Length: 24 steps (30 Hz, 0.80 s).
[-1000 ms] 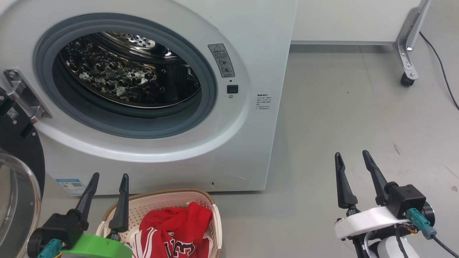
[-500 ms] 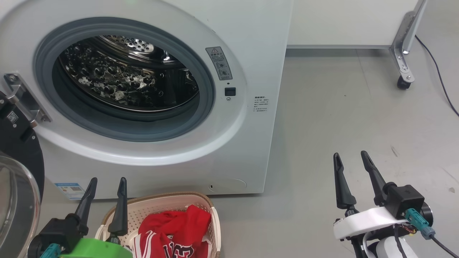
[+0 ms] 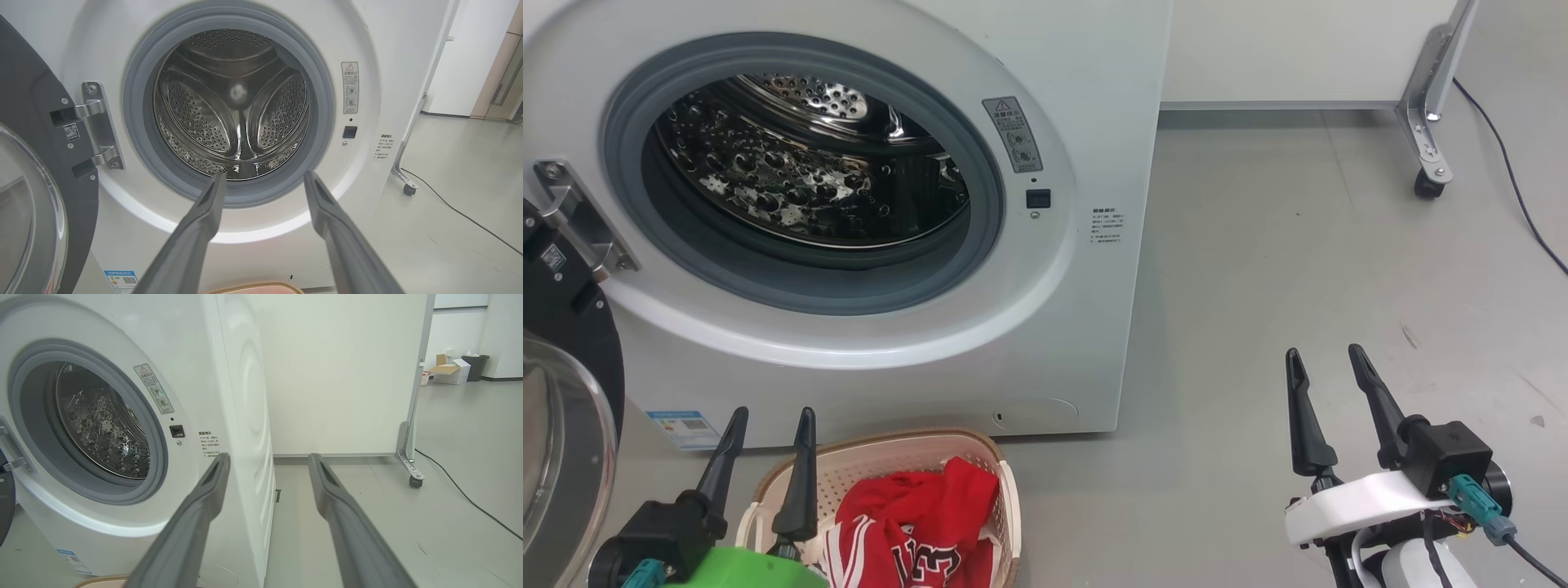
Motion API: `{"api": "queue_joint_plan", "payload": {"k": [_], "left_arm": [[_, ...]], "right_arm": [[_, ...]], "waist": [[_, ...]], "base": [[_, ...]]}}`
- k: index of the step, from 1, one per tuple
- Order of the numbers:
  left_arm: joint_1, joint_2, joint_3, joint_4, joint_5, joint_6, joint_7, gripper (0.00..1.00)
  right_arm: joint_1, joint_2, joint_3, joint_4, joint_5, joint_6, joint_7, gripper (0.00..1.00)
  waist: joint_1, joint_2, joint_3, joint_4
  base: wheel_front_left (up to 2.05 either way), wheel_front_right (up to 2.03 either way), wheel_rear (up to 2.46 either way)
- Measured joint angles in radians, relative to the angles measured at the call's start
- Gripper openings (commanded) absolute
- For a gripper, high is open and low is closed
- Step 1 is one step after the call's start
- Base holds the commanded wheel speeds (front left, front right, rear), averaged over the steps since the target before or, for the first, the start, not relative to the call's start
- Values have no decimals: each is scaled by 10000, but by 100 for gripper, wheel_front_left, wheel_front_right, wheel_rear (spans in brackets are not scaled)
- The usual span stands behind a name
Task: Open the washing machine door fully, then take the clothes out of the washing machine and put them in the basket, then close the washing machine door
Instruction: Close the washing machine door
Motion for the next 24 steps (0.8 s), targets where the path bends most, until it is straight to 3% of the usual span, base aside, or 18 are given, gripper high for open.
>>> {"api": "queue_joint_plan", "payload": {"k": [24], "left_arm": [[93, -10, -150, -274, 178, 0, 0, 100]], "right_arm": [[5, 25, -119, 40, -71, 86, 0, 100]], "waist": [[0, 0, -7, 83]], "base": [[-89, 89, 0]]}}
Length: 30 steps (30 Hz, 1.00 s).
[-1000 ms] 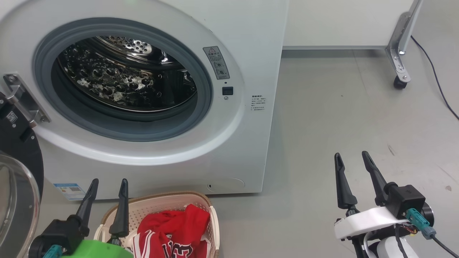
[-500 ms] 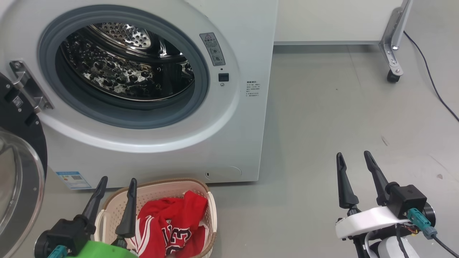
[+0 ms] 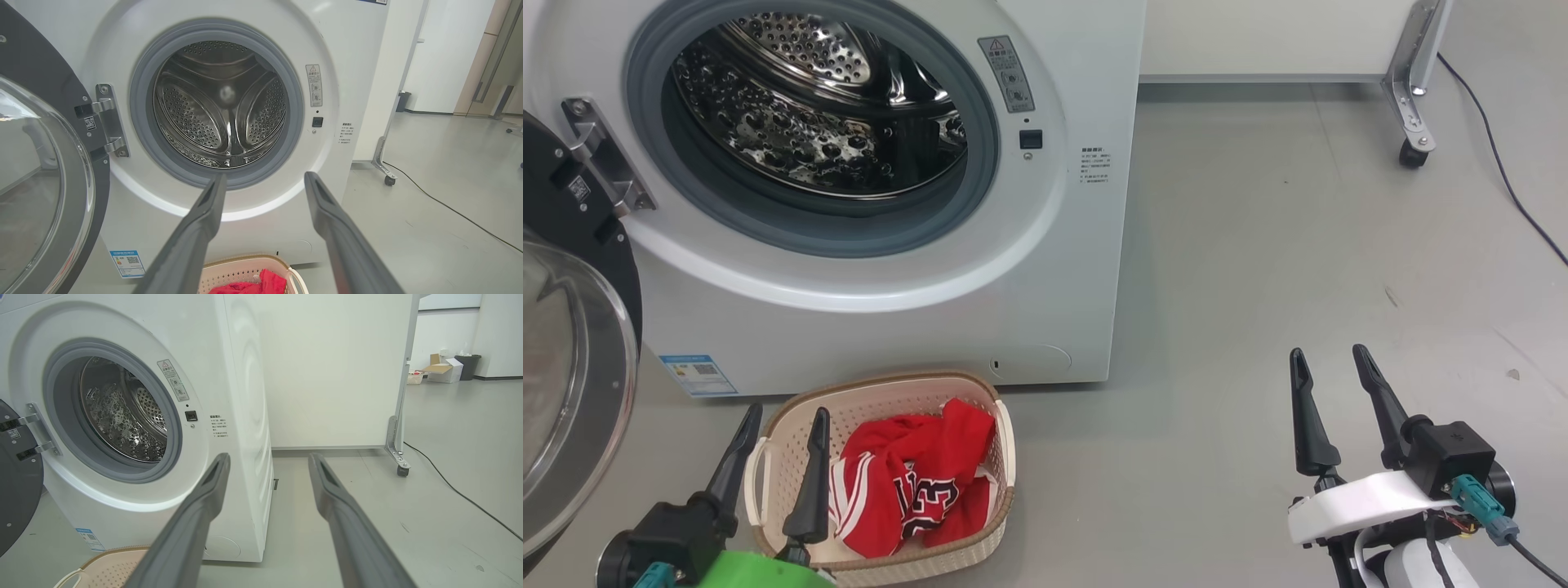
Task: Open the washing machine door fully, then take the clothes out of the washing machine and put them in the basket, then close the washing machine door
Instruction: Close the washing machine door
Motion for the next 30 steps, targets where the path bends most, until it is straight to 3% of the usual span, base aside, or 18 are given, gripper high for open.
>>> {"api": "queue_joint_plan", "payload": {"k": [30], "left_arm": [[14, -27, 94, -132, 56, 0, 0, 100]], "right_arm": [[-8, 48, 61, -13, -148, 84, 0, 100]], "waist": [[0, 0, 374, 98]], "base": [[-39, 43, -4]]}}
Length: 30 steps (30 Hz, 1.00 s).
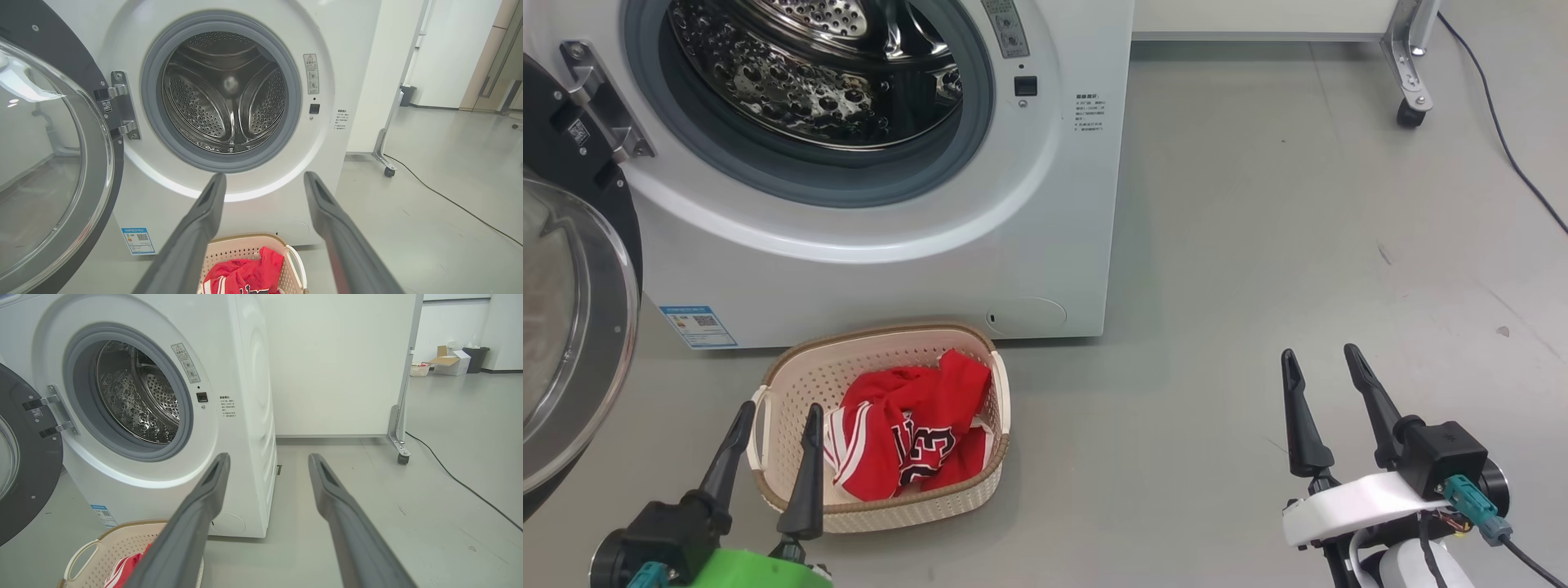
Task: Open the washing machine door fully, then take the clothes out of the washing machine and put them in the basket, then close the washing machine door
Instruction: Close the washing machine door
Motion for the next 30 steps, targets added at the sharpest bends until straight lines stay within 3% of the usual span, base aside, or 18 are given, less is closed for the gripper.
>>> {"api": "queue_joint_plan", "payload": {"k": [30], "left_arm": [[-33, 2, 165, -42, 100, 0, 0, 100]], "right_arm": [[-34, 56, -15, 25, -2, 2, 0, 100]], "waist": [[0, 0, 174, 77]], "base": [[-6, 9, -2]]}}
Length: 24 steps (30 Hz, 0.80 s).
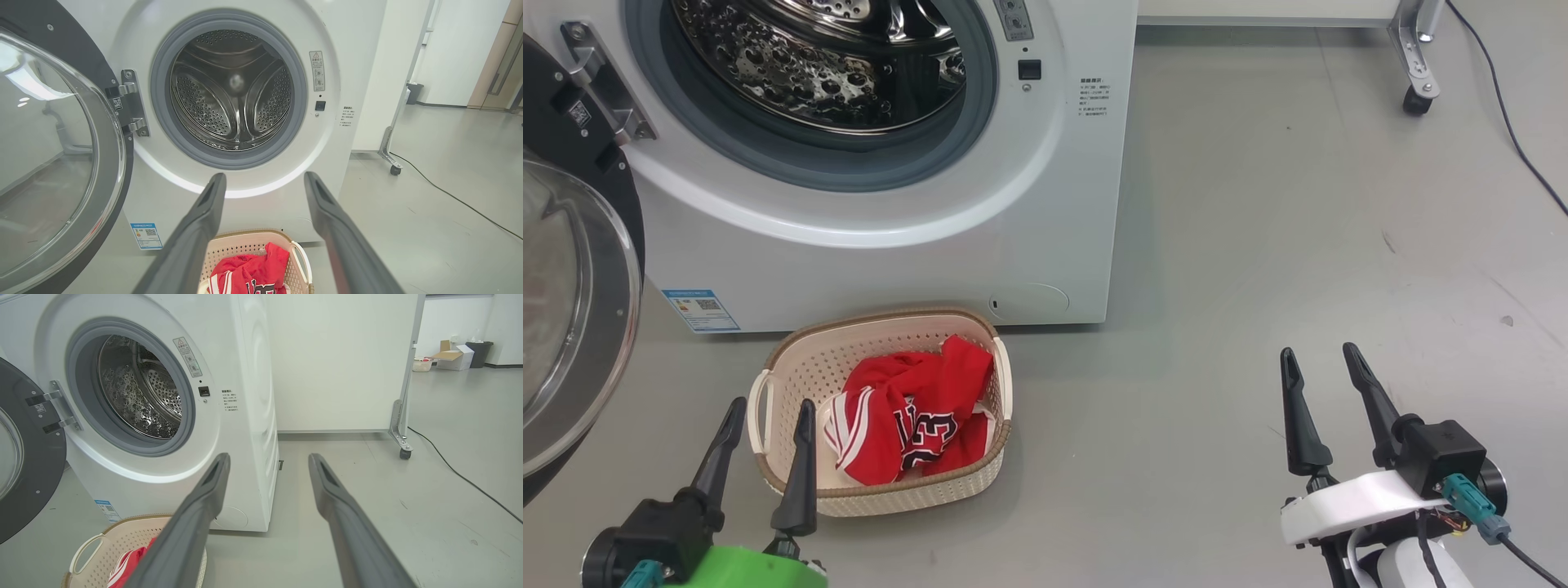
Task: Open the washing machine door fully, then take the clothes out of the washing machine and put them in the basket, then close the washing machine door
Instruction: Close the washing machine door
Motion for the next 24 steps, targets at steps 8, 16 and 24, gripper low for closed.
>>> {"api": "queue_joint_plan", "payload": {"k": [8, 16, 24], "left_arm": [[-117, -33, -234, 2, 138, 0, 0, 100], [-224, -144, -209, 38, 150, 0, 0, 100], [-226, -190, -15, 40, 176, 0, 0, 100]], "right_arm": [[0, 19, -52, -113, 0, 31, 0, 100], [1, 21, -13, -113, 0, 90, 0, 100], [-7, 21, 121, -94, -19, 180, 0, 100]], "waist": [[0, 0, 43, 241], [0, 0, 97, 885], [0, 0, 138, 1698]], "base": [[0, 0, 0], [0, 0, 0], [0, 0, 0]]}}
